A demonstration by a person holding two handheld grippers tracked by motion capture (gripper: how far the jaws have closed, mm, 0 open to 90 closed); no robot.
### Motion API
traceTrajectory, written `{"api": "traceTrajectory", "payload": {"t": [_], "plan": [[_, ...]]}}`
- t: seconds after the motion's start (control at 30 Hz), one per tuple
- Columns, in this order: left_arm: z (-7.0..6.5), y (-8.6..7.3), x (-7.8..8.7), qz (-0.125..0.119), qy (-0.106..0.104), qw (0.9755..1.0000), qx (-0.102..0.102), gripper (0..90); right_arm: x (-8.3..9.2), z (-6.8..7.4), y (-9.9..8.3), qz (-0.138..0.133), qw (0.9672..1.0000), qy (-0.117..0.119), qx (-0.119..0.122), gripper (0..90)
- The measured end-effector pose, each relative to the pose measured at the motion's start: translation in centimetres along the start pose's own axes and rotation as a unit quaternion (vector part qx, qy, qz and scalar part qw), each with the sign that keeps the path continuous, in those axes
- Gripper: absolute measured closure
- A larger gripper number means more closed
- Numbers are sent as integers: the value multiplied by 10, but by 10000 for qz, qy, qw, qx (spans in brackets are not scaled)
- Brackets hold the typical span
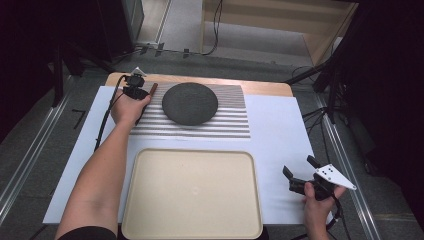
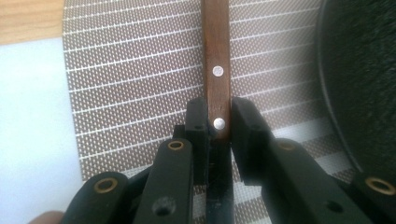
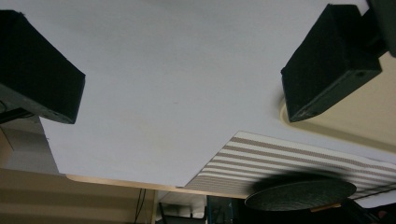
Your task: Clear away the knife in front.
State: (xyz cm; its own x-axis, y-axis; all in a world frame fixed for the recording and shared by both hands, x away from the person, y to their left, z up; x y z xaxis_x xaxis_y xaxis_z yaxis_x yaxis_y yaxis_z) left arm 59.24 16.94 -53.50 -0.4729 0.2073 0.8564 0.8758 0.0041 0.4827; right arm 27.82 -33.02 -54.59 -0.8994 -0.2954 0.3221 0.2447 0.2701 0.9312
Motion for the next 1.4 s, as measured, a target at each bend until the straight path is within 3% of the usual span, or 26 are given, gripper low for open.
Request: {"api": "traceTrajectory", "payload": {"t": [0.2,0.53,0.97,1.4], "plan": [[-3,1,9,-62,-85,9999,-81,768,0,0,0,0,10000,-4,1,0],[-8,0,22,-203,-322,9993,-35,768,0,0,0,2,10000,-4,-1,0],[-18,-8,45,-272,-404,9981,-368,767,0,0,0,-2,10000,-5,4,0],[-35,-24,72,-434,-705,9949,-573,767,0,0,1,-33,10000,8,25,0]]}}
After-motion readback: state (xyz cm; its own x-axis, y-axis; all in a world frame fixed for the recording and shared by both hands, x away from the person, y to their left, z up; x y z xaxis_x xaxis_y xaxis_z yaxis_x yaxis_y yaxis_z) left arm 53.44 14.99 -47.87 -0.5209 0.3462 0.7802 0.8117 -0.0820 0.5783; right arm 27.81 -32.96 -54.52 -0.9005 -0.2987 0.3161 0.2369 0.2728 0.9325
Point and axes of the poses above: each handheld gripper's, and its own axes: x roughly backward along the jaws, y roughly out of its top, z roughly to its left, the point moved 8 cm from there along -x, roughly forward along the jaws, and after that the axes turned 14 degrees about x, right-handed, at the moved point
